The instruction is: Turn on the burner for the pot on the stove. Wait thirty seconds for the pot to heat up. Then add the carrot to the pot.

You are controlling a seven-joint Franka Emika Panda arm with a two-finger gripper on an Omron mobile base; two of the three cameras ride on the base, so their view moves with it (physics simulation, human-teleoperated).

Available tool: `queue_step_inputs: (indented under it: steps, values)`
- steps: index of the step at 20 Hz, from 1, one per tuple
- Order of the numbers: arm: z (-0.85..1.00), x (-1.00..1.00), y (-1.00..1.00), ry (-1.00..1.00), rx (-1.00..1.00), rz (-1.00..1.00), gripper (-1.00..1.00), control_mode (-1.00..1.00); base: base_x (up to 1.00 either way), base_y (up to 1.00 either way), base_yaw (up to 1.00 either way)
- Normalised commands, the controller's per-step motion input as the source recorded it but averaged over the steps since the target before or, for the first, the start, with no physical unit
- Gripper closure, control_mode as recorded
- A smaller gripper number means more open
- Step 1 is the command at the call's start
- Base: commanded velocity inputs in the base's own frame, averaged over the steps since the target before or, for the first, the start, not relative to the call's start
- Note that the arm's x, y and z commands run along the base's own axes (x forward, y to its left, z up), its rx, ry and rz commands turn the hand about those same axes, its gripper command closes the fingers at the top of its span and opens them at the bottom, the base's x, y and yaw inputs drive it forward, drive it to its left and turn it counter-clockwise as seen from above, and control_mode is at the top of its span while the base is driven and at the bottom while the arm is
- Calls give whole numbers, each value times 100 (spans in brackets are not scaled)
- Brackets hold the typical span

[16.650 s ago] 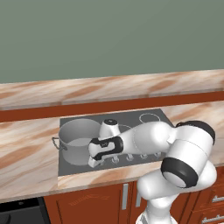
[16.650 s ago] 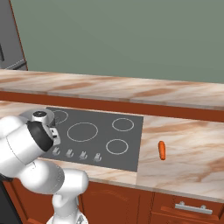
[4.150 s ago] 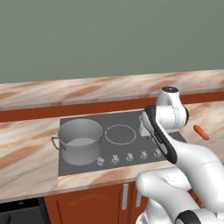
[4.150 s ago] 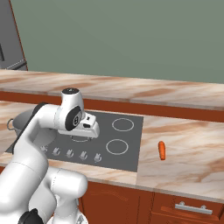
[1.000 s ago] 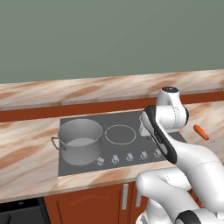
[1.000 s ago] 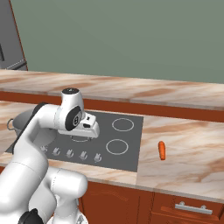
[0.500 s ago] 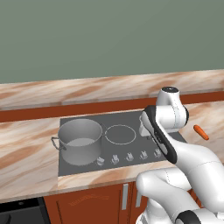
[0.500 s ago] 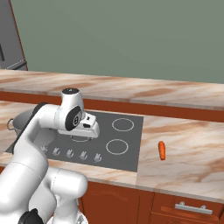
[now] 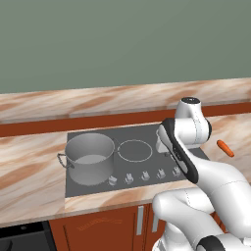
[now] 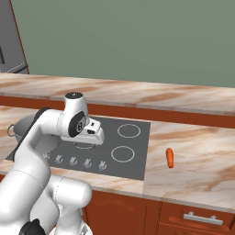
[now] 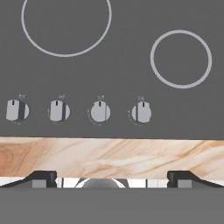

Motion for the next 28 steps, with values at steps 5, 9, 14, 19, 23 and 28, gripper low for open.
queue_step_inputs:
  steps: [5,9,14,19,23,28]
  values:
    - [0,0,0,0,0,0,-100,-100,0,0,0]
    - [0,0,0,0,0,0,-100,-100,0,0,0]
    - [0,0,0,0,0,0,-100,-100,0,0,0]
    - [0,0,0,0,0,0,-100,-100,0,0,0]
    - [0,0,0,0,0,0,-100,-100,0,0,0]
    - [0,0,0,0,0,0,-100,-100,0,0,0]
